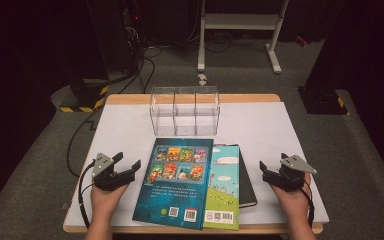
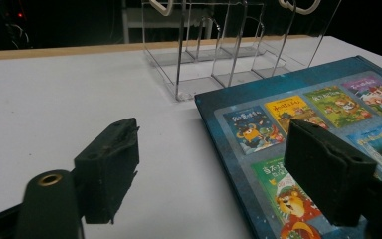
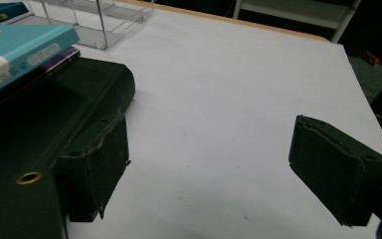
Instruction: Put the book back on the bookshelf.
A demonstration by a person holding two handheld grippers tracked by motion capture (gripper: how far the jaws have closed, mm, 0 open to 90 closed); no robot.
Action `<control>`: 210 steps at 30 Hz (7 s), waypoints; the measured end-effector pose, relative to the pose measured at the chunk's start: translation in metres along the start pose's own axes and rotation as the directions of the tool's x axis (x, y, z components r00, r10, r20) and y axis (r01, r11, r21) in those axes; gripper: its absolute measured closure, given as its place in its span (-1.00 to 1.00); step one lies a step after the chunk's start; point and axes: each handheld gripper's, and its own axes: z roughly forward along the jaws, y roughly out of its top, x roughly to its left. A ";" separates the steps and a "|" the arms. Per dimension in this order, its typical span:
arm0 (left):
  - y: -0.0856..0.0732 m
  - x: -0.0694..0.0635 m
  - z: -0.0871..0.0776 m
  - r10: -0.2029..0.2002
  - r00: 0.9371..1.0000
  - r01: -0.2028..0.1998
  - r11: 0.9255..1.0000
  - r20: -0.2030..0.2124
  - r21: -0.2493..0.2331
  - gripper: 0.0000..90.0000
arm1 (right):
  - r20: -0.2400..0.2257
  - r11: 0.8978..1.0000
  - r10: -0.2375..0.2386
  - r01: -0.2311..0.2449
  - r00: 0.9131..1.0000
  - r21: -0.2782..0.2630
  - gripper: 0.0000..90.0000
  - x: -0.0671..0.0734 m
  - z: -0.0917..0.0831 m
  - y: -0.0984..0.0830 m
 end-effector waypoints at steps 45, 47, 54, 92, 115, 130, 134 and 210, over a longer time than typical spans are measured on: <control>-0.028 -0.042 0.024 -0.075 0.982 0.030 0.969 0.173 0.245 -0.50 | -0.274 0.997 -0.062 0.044 0.960 -0.070 -0.60 0.077 -0.023 0.023; -0.029 -0.043 0.024 -0.079 0.981 0.034 0.969 0.179 0.244 -0.46 | -0.276 0.996 -0.072 0.056 0.959 -0.066 -0.59 0.080 -0.021 0.023; -0.027 -0.053 0.025 -0.071 0.976 0.021 0.971 0.204 0.238 -0.46 | -0.301 0.998 -0.065 0.055 0.952 -0.043 -0.59 0.084 -0.018 0.021; -0.019 -0.111 0.034 -0.014 0.924 -0.067 0.978 0.383 0.199 -0.40 | -0.328 0.999 0.029 -0.016 0.944 0.041 -0.64 0.082 -0.018 0.015; -0.015 -0.111 0.041 -0.024 0.932 -0.054 0.978 0.362 0.203 -0.37 | -0.312 0.993 0.065 -0.030 0.948 0.116 -0.58 0.080 0.008 0.037; -0.019 -0.106 0.035 -0.029 0.915 -0.060 0.977 0.403 0.206 -0.31 | -0.335 0.992 0.066 -0.025 0.940 0.126 -0.55 0.087 -0.013 0.024; -0.017 -0.106 0.040 -0.030 0.920 -0.054 0.978 0.390 0.202 -0.30 | -0.341 0.989 0.064 -0.015 0.938 0.144 -0.54 0.088 -0.010 0.028; -0.008 -0.093 0.063 -0.242 0.843 0.138 0.960 0.481 0.242 -0.63 | -0.287 0.988 -0.147 0.128 0.947 -0.083 -0.08 0.100 -0.039 0.046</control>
